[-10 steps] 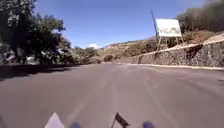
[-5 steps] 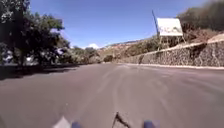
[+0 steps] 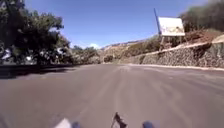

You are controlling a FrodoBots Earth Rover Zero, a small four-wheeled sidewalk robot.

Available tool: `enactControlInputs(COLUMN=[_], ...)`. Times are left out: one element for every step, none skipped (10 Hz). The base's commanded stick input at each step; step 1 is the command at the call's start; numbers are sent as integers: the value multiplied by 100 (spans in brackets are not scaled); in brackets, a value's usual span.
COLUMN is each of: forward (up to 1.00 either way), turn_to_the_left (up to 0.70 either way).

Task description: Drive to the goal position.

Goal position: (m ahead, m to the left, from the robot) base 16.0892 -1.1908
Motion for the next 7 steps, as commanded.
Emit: enactControlInputs(forward=[85,85,85,85,85,85,85], turn_to_the_left=[0,0,0,0,0,0,0])
